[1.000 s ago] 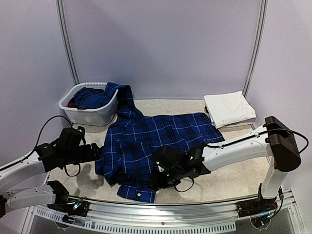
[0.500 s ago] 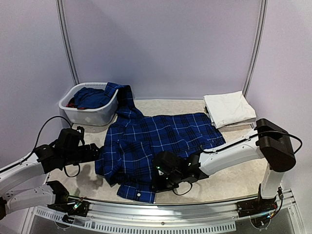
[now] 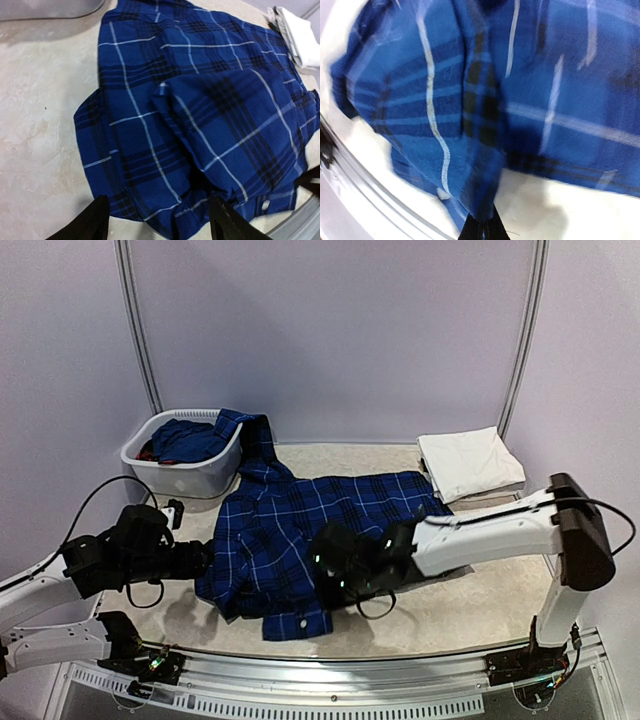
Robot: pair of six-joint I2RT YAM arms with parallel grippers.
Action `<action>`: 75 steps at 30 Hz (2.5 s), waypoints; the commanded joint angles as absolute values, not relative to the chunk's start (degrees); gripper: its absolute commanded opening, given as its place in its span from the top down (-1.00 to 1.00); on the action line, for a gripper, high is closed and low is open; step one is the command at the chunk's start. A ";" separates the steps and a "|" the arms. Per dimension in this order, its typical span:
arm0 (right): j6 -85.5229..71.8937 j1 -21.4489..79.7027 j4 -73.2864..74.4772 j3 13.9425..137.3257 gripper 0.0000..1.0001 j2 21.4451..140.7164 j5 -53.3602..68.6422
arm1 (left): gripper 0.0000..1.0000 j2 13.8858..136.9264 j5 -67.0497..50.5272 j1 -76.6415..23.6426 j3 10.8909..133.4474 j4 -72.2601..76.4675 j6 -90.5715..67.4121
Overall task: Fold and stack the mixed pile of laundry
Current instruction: Fold the flattened shirt at the center of the board.
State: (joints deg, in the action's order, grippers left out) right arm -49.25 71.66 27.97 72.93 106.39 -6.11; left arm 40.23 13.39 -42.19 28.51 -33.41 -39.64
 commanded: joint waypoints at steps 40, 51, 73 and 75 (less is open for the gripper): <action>-15.62 39.29 60.16 86.07 1.00 91.79 -15.66 | 0.07 77.70 13.94 -57.47 37.16 -22.58 -37.46; -9.10 33.62 64.03 95.10 0.87 106.02 -11.84 | 0.07 75.32 12.54 -56.92 35.00 -24.58 -37.04; -38.32 30.60 28.76 62.53 -0.34 84.04 -0.98 | -0.07 68.73 9.30 -55.32 44.90 -25.32 -31.58; -39.95 30.61 26.50 60.58 -0.32 83.95 0.29 | -0.07 69.09 10.49 -54.71 44.79 -25.72 -31.22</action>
